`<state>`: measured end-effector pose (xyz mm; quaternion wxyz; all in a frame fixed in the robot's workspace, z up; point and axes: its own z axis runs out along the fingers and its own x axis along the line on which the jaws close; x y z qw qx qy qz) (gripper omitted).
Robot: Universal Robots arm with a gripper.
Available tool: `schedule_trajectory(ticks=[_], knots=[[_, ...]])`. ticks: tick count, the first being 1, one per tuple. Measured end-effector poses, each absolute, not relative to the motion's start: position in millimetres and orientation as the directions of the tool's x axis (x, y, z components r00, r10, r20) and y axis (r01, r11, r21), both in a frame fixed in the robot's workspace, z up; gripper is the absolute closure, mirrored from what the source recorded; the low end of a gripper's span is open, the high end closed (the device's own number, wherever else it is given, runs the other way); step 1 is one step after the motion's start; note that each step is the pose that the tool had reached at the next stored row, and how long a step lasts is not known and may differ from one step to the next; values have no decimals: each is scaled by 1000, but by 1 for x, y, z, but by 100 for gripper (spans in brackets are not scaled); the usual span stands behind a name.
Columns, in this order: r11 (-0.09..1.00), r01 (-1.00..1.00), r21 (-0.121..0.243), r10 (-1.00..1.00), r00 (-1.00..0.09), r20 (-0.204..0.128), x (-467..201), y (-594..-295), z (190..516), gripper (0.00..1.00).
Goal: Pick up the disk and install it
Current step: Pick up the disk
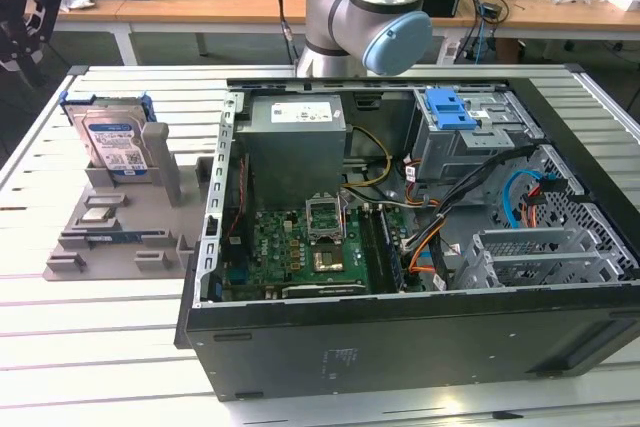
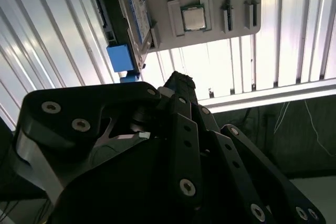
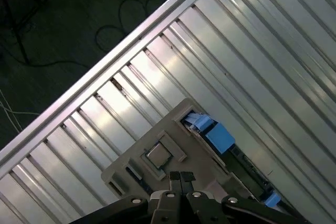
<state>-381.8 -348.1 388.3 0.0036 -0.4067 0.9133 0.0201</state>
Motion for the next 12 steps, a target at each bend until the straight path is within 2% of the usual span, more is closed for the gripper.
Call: schedule_trajectory(ticks=[12], knots=[[565,-824,34,-824,-566,-23,-382,-348,388,89]])
